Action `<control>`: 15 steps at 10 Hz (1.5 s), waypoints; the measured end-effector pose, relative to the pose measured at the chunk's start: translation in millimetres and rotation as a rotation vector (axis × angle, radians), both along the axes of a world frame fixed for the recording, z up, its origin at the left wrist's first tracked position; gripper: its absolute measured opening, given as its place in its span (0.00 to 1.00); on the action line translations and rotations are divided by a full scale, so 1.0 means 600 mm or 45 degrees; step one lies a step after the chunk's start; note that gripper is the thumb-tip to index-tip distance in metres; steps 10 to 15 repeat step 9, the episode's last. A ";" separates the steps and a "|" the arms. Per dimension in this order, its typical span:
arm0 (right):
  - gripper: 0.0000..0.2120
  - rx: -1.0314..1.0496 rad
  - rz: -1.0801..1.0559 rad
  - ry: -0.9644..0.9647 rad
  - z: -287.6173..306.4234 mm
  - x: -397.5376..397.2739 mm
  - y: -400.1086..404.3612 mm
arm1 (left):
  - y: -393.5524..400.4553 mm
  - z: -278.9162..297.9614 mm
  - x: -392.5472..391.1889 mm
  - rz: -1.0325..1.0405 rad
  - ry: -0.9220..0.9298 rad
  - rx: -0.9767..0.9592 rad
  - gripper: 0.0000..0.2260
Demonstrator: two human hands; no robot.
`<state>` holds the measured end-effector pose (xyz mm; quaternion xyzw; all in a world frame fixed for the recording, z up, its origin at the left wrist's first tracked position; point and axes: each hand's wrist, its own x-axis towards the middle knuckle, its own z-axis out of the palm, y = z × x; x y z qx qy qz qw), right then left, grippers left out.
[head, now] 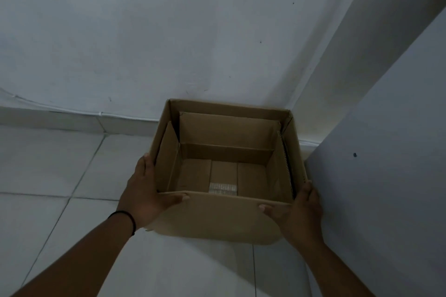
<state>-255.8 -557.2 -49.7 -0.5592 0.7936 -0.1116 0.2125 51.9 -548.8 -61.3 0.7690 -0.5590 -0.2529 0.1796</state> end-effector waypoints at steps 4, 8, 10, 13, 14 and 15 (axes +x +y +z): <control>0.65 0.005 0.002 -0.069 -0.003 -0.013 -0.004 | 0.007 0.006 0.002 -0.057 -0.004 0.005 0.62; 0.49 0.062 0.183 0.309 0.028 -0.020 0.118 | 0.034 0.048 -0.022 0.170 -0.149 0.262 0.57; 0.42 0.155 0.302 0.365 0.022 -0.023 0.226 | 0.062 0.071 -0.056 0.298 -0.187 0.339 0.52; 0.42 0.155 0.302 0.365 0.022 -0.023 0.226 | 0.062 0.071 -0.056 0.298 -0.187 0.339 0.52; 0.42 0.155 0.302 0.365 0.022 -0.023 0.226 | 0.062 0.071 -0.056 0.298 -0.187 0.339 0.52; 0.42 0.155 0.302 0.365 0.022 -0.023 0.226 | 0.062 0.071 -0.056 0.298 -0.187 0.339 0.52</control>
